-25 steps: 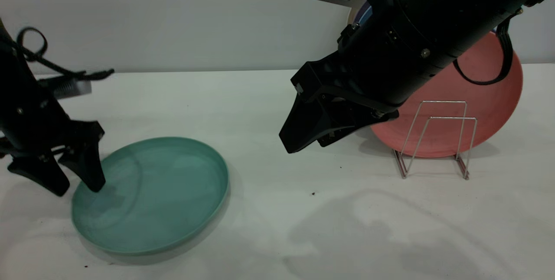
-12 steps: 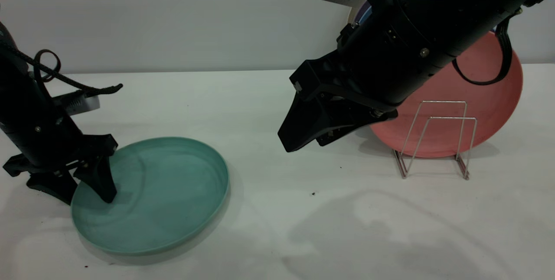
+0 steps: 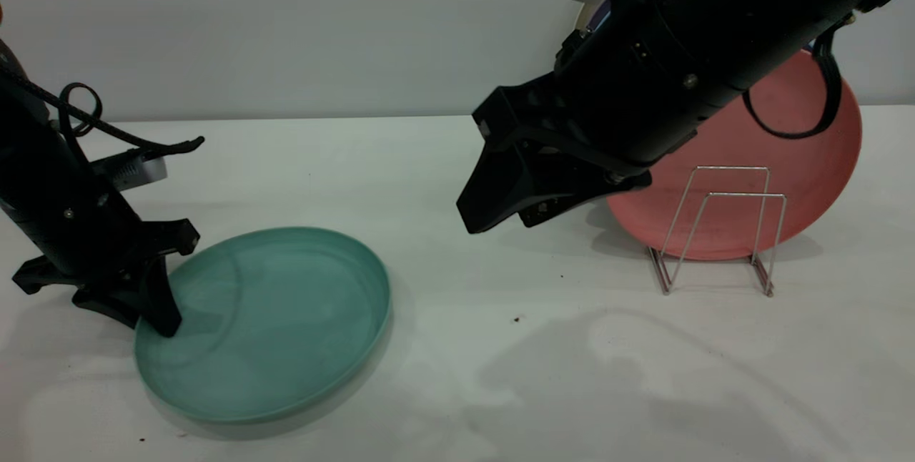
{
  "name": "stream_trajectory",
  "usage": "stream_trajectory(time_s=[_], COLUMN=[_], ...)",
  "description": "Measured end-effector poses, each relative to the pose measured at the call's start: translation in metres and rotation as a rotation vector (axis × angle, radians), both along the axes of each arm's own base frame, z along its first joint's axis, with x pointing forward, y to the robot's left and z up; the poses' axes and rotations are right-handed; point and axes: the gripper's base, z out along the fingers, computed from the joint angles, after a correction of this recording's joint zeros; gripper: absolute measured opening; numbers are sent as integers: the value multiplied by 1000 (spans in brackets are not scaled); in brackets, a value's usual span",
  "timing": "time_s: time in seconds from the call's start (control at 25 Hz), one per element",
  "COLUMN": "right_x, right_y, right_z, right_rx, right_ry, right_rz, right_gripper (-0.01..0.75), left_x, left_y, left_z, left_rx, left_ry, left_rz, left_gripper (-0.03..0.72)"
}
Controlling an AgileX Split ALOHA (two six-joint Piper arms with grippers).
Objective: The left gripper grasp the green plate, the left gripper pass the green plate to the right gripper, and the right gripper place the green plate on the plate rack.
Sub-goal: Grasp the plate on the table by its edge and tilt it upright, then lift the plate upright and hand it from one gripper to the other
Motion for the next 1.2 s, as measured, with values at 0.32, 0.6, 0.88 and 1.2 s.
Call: stream_trajectory(time_s=[0.32,0.6,0.88,1.2], right_x=[32,86,94,96], right_y=[-13,-27,-21,-18], right_z=[-24,-41,-59,-77], right_rx=[54,182,244,303], right_ry=[179,282,357,407], right_rz=[11,-41,-47,-75], right_gripper=[456,456,456,456], left_x=[5,5,6,4], left_y=[-7,-22,-33,-45], left_z=[38,60,65,65], left_rx=[-65,-238,-334,-349], left_ry=[-123,-218,-263,-267], left_rz=[-179,-295,-319,-394], left_gripper=[23,20,20,20])
